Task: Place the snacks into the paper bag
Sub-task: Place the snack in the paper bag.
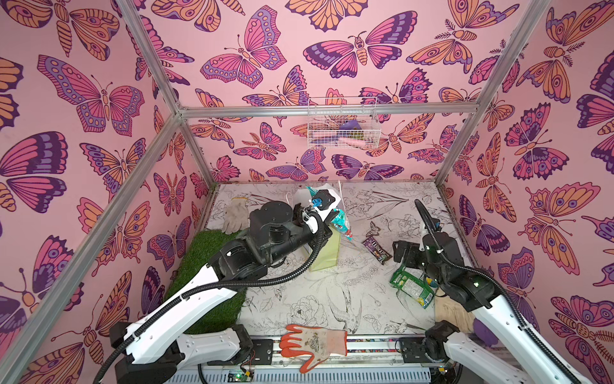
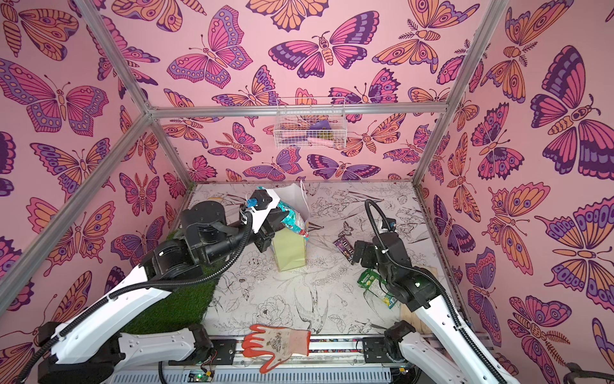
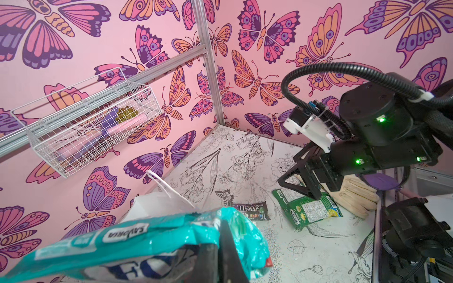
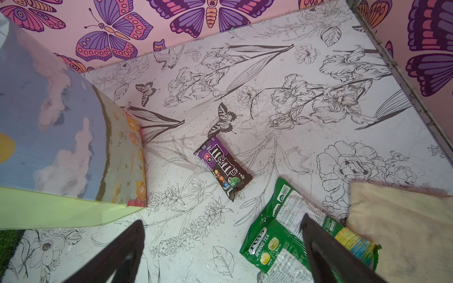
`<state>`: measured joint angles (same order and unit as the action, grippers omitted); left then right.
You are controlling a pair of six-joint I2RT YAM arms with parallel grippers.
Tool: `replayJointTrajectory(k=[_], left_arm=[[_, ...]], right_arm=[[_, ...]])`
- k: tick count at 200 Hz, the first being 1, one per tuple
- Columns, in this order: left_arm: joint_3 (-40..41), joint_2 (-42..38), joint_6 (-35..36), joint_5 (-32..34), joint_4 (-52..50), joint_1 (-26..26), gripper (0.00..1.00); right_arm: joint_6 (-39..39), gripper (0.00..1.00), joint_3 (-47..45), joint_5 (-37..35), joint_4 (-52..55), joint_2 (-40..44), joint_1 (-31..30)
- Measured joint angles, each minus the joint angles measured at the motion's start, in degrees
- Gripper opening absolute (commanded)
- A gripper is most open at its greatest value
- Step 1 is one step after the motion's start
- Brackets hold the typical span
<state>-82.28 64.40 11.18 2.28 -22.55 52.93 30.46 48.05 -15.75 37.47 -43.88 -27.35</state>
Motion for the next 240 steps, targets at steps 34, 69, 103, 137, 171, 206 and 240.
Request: replayJointTrajectory(k=[34,69,103,137,171,206,240], left_arm=[[-1.33,0.68,0.0,-1.7,-0.2,-2.89,0.0],[-2.56,1.97,-0.04,-3.69,-0.22,-5.62,0.0],[-3.21,4.02,-0.15,-5.6,-0.24,-8.52,0.0],[-3.37,5.79,-0.44,-7.17,-0.28,-10.56,0.0],[-3.63,7.04,-1.18,-8.57,-0.28,-12.46,0.0],[-3.78,7.98,-1.62,-9.88,-0.26,-14.53,0.0],[-3.78,8.66,-2.69,-11.32,0.04,-16.57,0.0]], right_arm=[[0.31,0.99,-0.24,0.15,0.02,0.24,0.0],[0.72,0.99,-0.28,0.31,0.02,0.24,0.0],[0.87,0.99,-0.48,0.35,0.02,0.44,0.0],[0.87,0.99,-0.76,0.35,0.02,0.48,0.0],[0.9,0.99,-0.81,0.35,0.02,0.5,0.0],[1.05,0.99,-1.11,0.35,0.02,0.5,0.0],[1.07,0.99,-1.2,0.37,0.02,0.5,0.0]])
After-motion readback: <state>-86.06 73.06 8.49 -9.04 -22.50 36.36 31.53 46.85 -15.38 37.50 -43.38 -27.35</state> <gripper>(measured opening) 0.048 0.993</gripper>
